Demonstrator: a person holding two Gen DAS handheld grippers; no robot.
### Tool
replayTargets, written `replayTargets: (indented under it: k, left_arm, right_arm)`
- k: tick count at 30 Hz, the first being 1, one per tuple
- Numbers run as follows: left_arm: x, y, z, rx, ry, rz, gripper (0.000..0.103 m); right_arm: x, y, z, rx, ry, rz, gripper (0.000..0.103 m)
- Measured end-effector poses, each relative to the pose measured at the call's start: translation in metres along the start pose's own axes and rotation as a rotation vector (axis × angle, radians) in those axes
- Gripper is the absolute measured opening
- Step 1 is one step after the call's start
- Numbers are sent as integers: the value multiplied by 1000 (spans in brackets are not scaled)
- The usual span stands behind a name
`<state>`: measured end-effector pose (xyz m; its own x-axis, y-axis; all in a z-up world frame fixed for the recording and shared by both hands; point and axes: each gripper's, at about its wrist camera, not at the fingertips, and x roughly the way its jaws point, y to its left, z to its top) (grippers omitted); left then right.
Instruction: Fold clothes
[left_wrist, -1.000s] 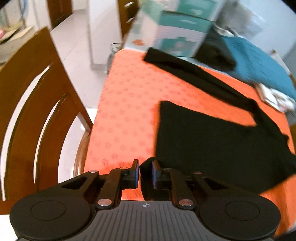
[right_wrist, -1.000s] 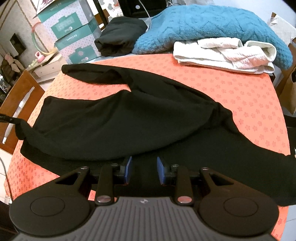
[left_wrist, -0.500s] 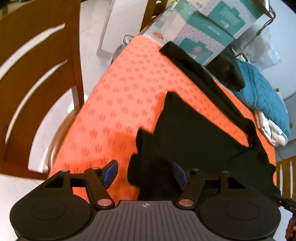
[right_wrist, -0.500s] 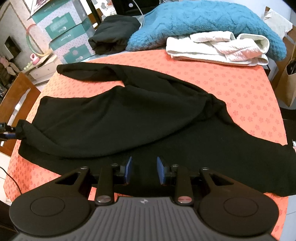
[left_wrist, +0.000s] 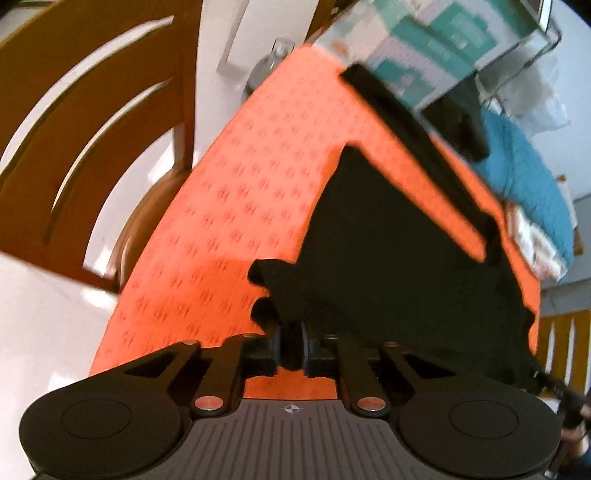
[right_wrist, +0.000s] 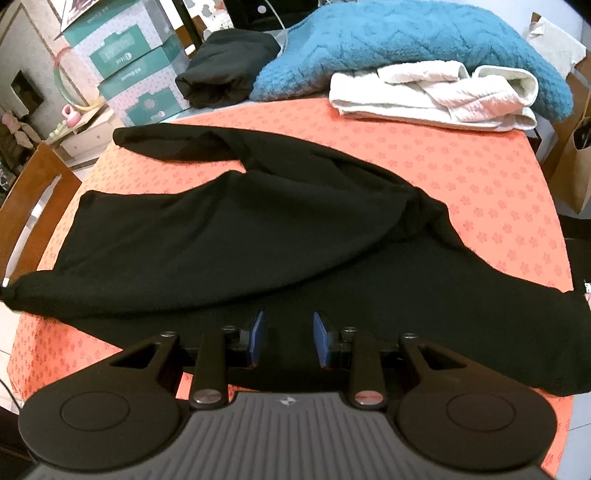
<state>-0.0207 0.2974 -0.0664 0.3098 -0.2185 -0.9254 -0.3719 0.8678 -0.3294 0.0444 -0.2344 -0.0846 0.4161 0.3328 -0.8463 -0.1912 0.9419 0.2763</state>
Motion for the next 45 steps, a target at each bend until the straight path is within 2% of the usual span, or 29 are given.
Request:
replayTargets:
  k: [1,4,8,13,19,28,35,41,42,44,45]
  left_arm:
    - [2,3,-3,-9,5,18,34]
    - [2,12,-4,-66,-5,24,40]
    - [-3,2,11,-50,-58,36,50]
    - [-7,-20,42,-37,-126,7,53]
    - [11,-56,91,-89,-193,-54,56]
    - [59,-99,147,-175,-239,-114,58]
    - [99,-122,186,-270,-270,-166,59]
    - [131,-140,211,-304,-305,-156,59]
    - [135,-141,215,-312,-304,-153,59]
    - [143,-143,220,-326,-301,-145,59]
    - [147,-143,223,-333,-300,-142,58]
  right_arm:
    - [-1,0,1,-6,-2,0,34]
    - [-3,0,6,-24,-10,2,34]
    - [-8,-2,25,-62,-35,-2,34]
    - [-7,-7,58,-117,-66,-25,33]
    - [8,-20,99,-170,-68,-63,33]
    - [53,-34,135,-245,16,-78,33]
    - [95,-24,152,-373,92,-77,33]
    - [116,-21,164,-434,133,-58,33]
    - [118,-21,165,-436,138,-53,32]
    - [122,-21,166,-445,150,-43,21]
    - [124,-20,167,-450,157,-38,11]
